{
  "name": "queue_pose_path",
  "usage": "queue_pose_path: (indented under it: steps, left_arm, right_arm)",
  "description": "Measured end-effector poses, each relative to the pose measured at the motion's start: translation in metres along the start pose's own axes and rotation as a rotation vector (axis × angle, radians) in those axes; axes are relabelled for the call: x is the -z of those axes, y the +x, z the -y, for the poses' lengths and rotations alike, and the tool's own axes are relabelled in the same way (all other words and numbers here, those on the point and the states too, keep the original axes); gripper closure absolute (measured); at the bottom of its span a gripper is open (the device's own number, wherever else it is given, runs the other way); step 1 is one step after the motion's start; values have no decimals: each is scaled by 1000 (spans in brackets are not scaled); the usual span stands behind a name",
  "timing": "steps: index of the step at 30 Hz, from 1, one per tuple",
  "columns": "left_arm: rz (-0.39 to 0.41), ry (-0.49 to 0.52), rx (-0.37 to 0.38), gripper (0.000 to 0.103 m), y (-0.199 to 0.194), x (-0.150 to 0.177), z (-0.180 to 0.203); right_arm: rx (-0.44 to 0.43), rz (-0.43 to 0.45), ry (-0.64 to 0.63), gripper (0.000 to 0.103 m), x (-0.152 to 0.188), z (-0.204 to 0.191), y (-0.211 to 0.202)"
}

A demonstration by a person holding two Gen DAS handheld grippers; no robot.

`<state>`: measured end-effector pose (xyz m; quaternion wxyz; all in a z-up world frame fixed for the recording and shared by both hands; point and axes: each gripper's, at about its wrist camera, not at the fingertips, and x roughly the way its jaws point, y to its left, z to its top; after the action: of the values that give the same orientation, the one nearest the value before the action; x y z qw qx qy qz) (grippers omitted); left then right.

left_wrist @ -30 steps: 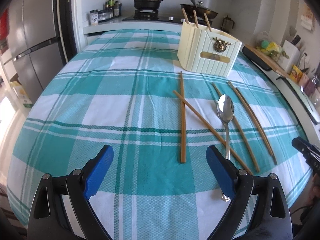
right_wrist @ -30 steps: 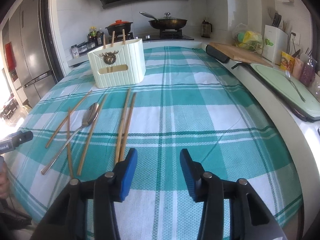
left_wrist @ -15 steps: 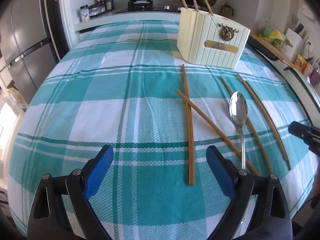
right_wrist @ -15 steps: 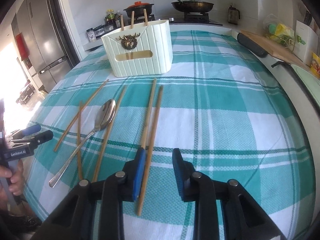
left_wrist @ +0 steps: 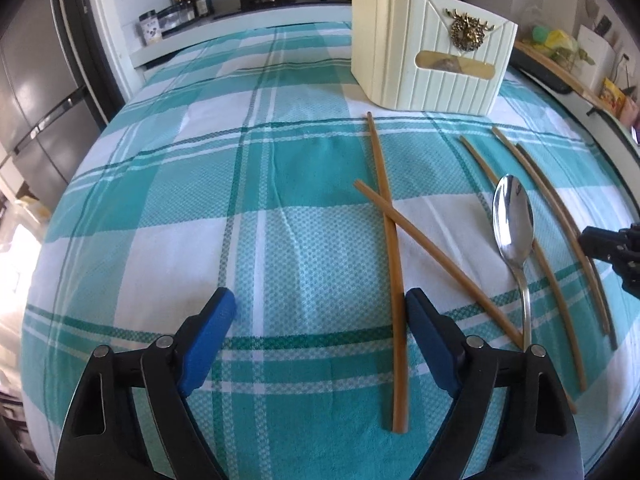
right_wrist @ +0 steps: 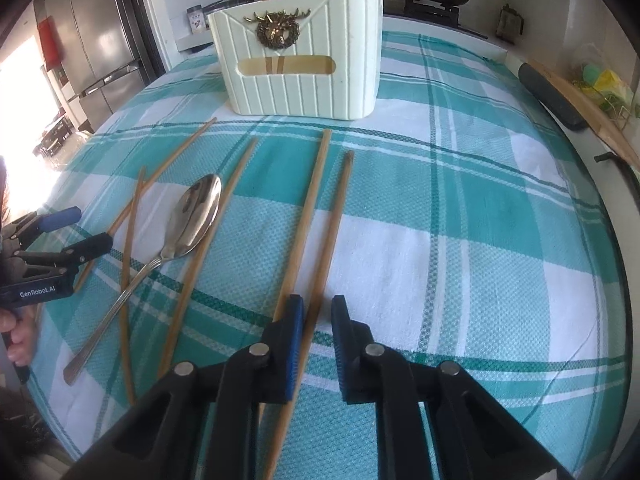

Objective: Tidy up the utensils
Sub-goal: 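Grasp a chopstick with the right gripper while the left grasps another chopstick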

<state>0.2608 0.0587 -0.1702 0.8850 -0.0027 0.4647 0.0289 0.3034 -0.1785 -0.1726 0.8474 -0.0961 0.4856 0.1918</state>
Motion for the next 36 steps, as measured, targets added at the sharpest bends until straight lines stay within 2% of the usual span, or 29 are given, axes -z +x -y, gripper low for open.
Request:
queue_pose_path:
  steps: [4, 9, 12, 14, 17, 19, 23, 26, 27, 29, 31, 32, 34, 36]
  left_arm:
    - [-7, 14, 25, 35, 9, -17, 2]
    - [-5, 42, 40, 38, 25, -39, 8]
    - [-4, 40, 44, 55, 28, -46, 8]
    - [2, 37, 33, 77, 26, -45, 7]
    - [13, 38, 30, 93, 20, -35, 6]
    - [14, 40, 16, 96, 15, -29, 4]
    - [-8, 26, 27, 97, 1, -11, -5]
    - [-33, 34, 43, 94, -2, -9, -8]
    - [-38, 38, 55, 91, -1, -13, -9]
    - [-41, 44, 73, 65, 3, -24, -10]
    - [-35, 68, 74, 60, 9, -37, -10]
    - [-39, 79, 80, 60, 12, -44, -10]
    - [-64, 88, 107, 60, 24, -57, -12]
    - [-89, 86, 126, 60, 37, -71, -14]
  right_arm:
    - [5, -4, 5, 91, -14, 4, 8]
    - [-12, -9, 21, 88, -36, 13, 22]
    - [-20, -8, 31, 88, -48, 18, 30]
    - [-21, -13, 29, 88, -51, 18, 32]
    - [-11, -8, 30, 94, -46, 20, 30]
    - [-5, -12, 41, 95, -39, 23, 26]
    - [10, -34, 52, 96, -19, 33, 12]
    - [6, -63, 50, 96, -7, 38, 3]
    - [2, -70, 51, 96, -6, 40, 3]
    - [-18, -79, 64, 95, -9, 45, 4]
    - [-15, -85, 62, 91, -16, 48, 8]
    - [-15, -87, 59, 85, -19, 49, 10]
    - [-32, -95, 53, 79, -28, 49, 15]
    - [-28, -112, 40, 77, -37, 47, 20]
